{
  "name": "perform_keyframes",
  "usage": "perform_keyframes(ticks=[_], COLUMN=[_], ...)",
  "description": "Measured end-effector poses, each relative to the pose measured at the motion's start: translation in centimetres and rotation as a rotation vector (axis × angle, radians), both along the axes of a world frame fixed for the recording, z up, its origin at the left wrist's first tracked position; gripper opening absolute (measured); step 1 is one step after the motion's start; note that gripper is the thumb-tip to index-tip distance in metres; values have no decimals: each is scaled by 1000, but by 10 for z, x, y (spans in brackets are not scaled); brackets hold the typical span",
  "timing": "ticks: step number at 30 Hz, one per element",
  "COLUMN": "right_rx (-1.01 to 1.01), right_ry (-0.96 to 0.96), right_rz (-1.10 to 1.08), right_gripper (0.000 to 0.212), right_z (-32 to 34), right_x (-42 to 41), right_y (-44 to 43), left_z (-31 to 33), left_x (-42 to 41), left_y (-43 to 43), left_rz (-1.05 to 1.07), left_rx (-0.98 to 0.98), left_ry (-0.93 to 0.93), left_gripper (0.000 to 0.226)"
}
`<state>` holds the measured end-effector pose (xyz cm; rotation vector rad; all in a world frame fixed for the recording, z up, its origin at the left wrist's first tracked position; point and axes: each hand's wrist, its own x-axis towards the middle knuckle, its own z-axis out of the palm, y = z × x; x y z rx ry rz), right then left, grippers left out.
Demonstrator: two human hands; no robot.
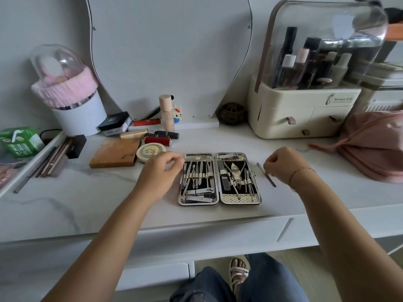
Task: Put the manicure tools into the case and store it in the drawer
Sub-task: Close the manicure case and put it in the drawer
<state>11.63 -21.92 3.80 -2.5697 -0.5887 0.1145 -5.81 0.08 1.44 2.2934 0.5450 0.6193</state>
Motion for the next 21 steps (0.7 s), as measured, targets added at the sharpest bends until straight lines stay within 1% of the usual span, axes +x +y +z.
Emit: perform_keyframes(ticks=[3,5,7,8,10,14,16,18,21], right_rx=[30,-4,-44,-53,-30,3,2,-5,-60], right_ry=[-30,-45,-53,-64,-75,-8,27,57,49], right_rz=[43,34,20,14,-6,-46,-48,-37,-19], right_gripper=[16,19,25,25,25,22,21,25,25], right_z=[1,0,-2,-3,-5,-6,-5,-6,-7], right_x=[4,6,5,4,3,4,5,7,9], right_y=[6,7,5,4,3,4,4,5,4], left_z=[1,-5,-12,-15,-17,-19,-20,-20,-22], left_x=[12,18,20,20,22,21,22,22,22], left_y=[3,3,4,5,7,7,6,6,8], left_rz=[-166,-251,-301,-309,-309,-305,-299,-293,-289], left_rx=[128,199,236,244,239,236,236,237,225], left_ry=[26,51,97,109,107,81,79,75,76], left_gripper=[32,34,45,50,52,60,61,60,59])
